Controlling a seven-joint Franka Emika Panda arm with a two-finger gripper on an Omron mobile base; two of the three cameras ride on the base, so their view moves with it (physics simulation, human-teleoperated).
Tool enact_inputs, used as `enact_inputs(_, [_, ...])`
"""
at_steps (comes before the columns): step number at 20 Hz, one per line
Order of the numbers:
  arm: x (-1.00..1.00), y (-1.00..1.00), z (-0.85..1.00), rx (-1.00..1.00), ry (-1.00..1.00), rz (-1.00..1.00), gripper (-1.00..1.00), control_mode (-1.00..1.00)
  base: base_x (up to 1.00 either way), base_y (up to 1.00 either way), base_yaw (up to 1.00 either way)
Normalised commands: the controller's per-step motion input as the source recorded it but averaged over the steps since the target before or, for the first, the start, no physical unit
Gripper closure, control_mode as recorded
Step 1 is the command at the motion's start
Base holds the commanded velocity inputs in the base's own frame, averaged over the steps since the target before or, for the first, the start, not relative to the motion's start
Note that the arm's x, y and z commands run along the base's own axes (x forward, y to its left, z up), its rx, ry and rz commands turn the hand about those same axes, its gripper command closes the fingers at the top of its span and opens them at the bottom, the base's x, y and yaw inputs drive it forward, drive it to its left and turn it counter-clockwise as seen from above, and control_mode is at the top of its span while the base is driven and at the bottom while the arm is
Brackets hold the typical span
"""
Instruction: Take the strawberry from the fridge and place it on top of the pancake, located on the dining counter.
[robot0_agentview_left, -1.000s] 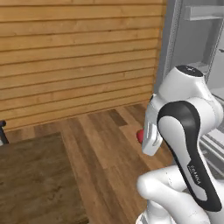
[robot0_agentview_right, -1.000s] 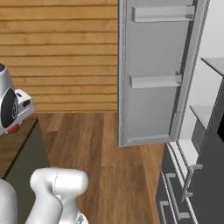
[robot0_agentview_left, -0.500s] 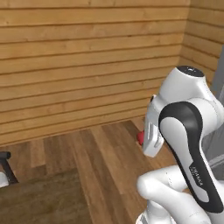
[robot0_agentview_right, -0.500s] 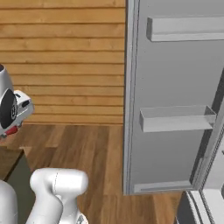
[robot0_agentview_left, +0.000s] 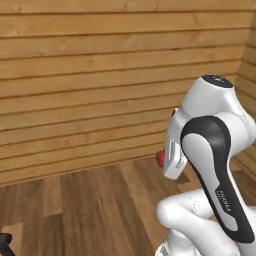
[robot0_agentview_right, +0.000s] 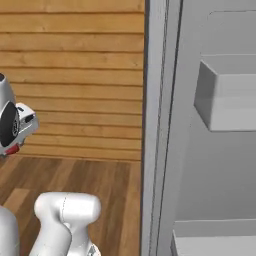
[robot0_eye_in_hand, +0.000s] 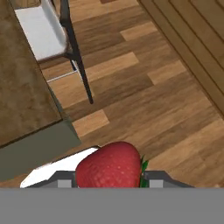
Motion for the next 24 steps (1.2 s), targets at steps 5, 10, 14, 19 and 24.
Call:
enact_inputs(5, [0.0,0.0,0.0,0.0,0.0,0.0,1.0,1.0,1.0,0.0,0.21])
enact_inputs(10, [0.0,0.0,0.0,0.0,0.0,0.0,1.0,1.0,0.89,0.0,0.5])
enact_inputs(14, [0.0,0.0,0.0,0.0,0.0,0.0,1.0,1.0,0.51,0.0,0.66])
enact_inputs(19, [0.0,0.0,0.0,0.0,0.0,0.0,1.0,1.0,0.13,0.0,0.79])
enact_inputs(24, [0.0,0.0,0.0,0.0,0.0,0.0,1.0,1.0,0.0,-0.2,0.82])
